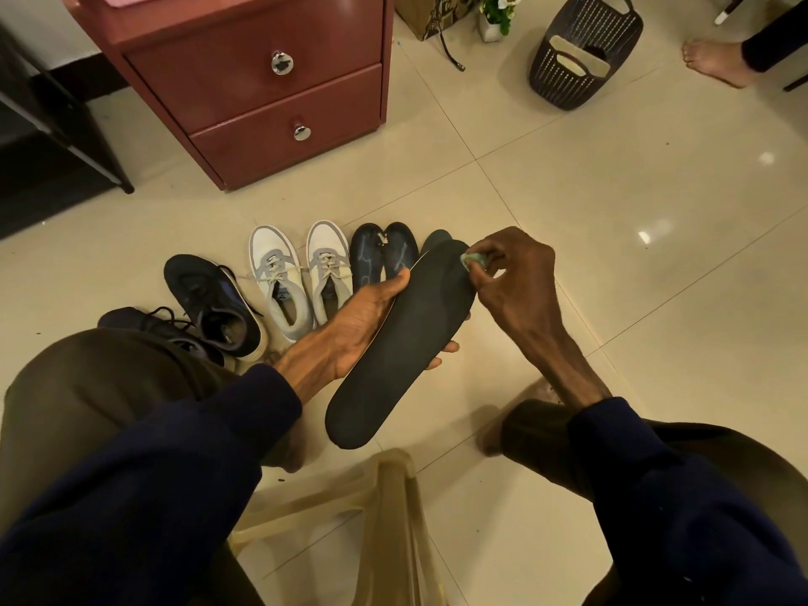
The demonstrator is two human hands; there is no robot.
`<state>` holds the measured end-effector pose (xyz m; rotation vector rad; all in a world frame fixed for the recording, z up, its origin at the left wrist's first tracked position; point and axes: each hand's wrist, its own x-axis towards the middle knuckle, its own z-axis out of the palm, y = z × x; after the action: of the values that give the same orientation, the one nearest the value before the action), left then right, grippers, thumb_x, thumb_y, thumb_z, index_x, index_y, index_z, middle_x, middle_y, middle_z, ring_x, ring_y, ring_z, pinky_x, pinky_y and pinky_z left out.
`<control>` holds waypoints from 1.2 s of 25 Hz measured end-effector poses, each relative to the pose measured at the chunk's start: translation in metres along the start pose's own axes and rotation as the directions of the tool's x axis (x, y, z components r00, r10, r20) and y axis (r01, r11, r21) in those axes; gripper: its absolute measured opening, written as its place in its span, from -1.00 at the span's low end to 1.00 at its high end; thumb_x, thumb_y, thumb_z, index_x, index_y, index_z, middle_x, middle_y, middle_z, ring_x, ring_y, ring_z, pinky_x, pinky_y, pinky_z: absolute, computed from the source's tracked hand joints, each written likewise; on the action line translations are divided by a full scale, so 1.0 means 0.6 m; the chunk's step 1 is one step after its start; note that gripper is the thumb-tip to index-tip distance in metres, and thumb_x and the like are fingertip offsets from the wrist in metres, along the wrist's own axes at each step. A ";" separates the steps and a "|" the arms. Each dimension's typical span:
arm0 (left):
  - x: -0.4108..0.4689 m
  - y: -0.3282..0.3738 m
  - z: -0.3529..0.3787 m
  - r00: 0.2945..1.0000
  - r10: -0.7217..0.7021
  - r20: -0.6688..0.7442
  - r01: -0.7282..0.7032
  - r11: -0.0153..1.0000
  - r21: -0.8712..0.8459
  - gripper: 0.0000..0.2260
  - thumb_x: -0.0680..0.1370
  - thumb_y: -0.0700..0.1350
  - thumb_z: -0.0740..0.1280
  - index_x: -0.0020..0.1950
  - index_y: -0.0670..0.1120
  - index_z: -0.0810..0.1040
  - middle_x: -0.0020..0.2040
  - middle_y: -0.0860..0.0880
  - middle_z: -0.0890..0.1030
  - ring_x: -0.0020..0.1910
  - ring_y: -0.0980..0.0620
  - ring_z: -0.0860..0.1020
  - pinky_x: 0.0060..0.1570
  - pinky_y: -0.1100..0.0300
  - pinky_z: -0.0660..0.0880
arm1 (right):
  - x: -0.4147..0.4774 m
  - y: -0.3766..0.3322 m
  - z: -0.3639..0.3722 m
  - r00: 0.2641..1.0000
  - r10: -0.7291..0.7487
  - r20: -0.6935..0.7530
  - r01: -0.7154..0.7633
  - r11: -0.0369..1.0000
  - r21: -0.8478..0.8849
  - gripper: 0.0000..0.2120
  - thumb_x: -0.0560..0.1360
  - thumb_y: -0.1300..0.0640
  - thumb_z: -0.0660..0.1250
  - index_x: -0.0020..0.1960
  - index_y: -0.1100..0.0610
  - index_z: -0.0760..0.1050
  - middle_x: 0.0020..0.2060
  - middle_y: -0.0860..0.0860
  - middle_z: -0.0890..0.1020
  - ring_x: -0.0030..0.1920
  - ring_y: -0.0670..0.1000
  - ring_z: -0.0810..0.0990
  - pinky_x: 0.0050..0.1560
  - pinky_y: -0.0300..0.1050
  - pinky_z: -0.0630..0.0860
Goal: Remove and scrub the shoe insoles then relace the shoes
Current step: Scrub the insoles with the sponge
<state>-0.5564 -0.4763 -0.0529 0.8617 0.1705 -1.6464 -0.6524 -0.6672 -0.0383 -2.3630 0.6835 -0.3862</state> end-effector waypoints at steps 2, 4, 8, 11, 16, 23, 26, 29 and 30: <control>0.001 -0.002 -0.002 1.000 -0.013 -0.023 0.012 1.000 -0.028 -0.40 0.68 0.27 0.11 0.49 -0.16 0.47 0.39 -0.27 0.55 0.22 -0.31 0.60 0.15 -0.15 0.54 | -0.007 -0.014 0.004 0.995 -0.039 0.089 0.034 0.998 0.057 -0.89 0.49 0.16 0.52 -0.02 0.18 0.71 -0.12 0.04 0.69 -0.19 -0.10 0.62 -0.10 -0.28 0.61; 0.002 -0.004 -0.006 0.999 -0.002 -0.041 0.000 0.999 -0.034 -0.40 0.67 0.27 0.13 0.49 -0.15 0.48 0.37 -0.29 0.55 0.20 -0.34 0.61 0.12 -0.14 0.56 | -0.012 -0.035 0.004 0.963 -0.052 0.266 0.030 0.996 0.086 -0.90 0.46 0.15 0.56 -0.04 0.15 0.72 -0.15 -0.03 0.69 -0.23 -0.16 0.62 -0.14 -0.41 0.57; -0.001 -0.001 -0.002 1.000 0.004 0.013 -0.003 0.999 -0.032 -0.39 0.68 0.26 0.11 0.50 -0.18 0.46 0.39 -0.27 0.55 0.24 -0.31 0.58 0.18 -0.14 0.52 | 0.005 -0.012 -0.012 0.997 0.066 0.033 -0.066 0.998 -0.007 -0.88 0.47 0.14 0.55 -0.05 0.17 0.72 -0.16 0.03 0.70 -0.23 -0.09 0.62 -0.16 -0.39 0.54; -0.002 -0.002 0.001 1.000 0.001 -0.016 -0.001 0.999 -0.043 -0.40 0.68 0.26 0.13 0.49 -0.18 0.47 0.40 -0.29 0.54 0.24 -0.34 0.57 0.17 -0.15 0.50 | -0.010 -0.027 -0.006 0.990 0.041 0.136 -0.045 0.999 0.030 -0.91 0.46 0.13 0.56 -0.07 0.14 0.72 -0.19 -0.05 0.69 -0.26 -0.17 0.62 -0.17 -0.46 0.54; -0.004 0.002 -0.001 1.000 0.015 0.016 -0.015 1.000 -0.023 -0.39 0.68 0.25 0.10 0.49 -0.19 0.47 0.35 -0.27 0.57 0.19 -0.29 0.62 0.19 -0.14 0.50 | -0.002 -0.025 -0.009 0.995 0.083 0.058 -0.085 0.996 0.040 -0.90 0.48 0.12 0.54 -0.08 0.15 0.72 -0.22 -0.04 0.68 -0.27 -0.15 0.62 -0.22 -0.55 0.43; -0.005 -0.001 -0.010 1.000 0.013 0.009 -0.013 1.000 -0.028 -0.39 0.68 0.26 0.13 0.52 -0.18 0.44 0.41 -0.31 0.52 0.23 -0.34 0.58 0.16 -0.16 0.51 | -0.012 -0.040 0.003 0.960 0.101 0.262 -0.128 0.988 0.086 -0.85 0.46 0.10 0.56 -0.03 0.15 0.73 -0.17 -0.04 0.69 -0.23 -0.16 0.64 -0.17 -0.49 0.54; -0.003 0.002 -0.010 0.999 0.011 0.046 -0.009 1.000 -0.023 -0.38 0.68 0.26 0.11 0.50 -0.19 0.45 0.41 -0.28 0.52 0.23 -0.31 0.57 0.19 -0.14 0.49 | 0.004 -0.022 -0.009 0.989 0.128 0.069 -0.132 0.989 0.058 -0.86 0.47 0.10 0.56 -0.05 0.17 0.73 -0.20 -0.02 0.69 -0.27 -0.16 0.62 -0.20 -0.50 0.51; -0.002 0.001 -0.003 0.999 -0.012 0.045 0.013 1.000 -0.019 -0.38 0.68 0.27 0.11 0.51 -0.19 0.44 0.43 -0.28 0.50 0.24 -0.31 0.57 0.18 -0.14 0.50 | -0.004 -0.020 -0.004 0.990 0.141 -0.003 -0.140 0.990 0.031 -0.83 0.48 0.08 0.54 -0.02 0.18 0.72 -0.13 0.05 0.73 -0.21 -0.10 0.64 -0.10 -0.42 0.58; -0.002 0.000 -0.005 1.000 -0.012 0.020 0.013 1.000 -0.019 -0.39 0.68 0.26 0.12 0.50 -0.18 0.45 0.41 -0.29 0.52 0.22 -0.32 0.59 0.15 -0.14 0.52 | -0.008 -0.027 0.000 0.989 0.129 0.076 -0.133 0.990 0.050 -0.84 0.47 0.10 0.55 -0.02 0.17 0.72 -0.13 0.04 0.73 -0.21 -0.11 0.64 -0.11 -0.44 0.57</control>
<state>-0.5552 -0.4736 -0.0543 0.8312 0.1777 -1.6618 -0.6500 -0.6537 -0.0282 -2.2541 0.7788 -0.2571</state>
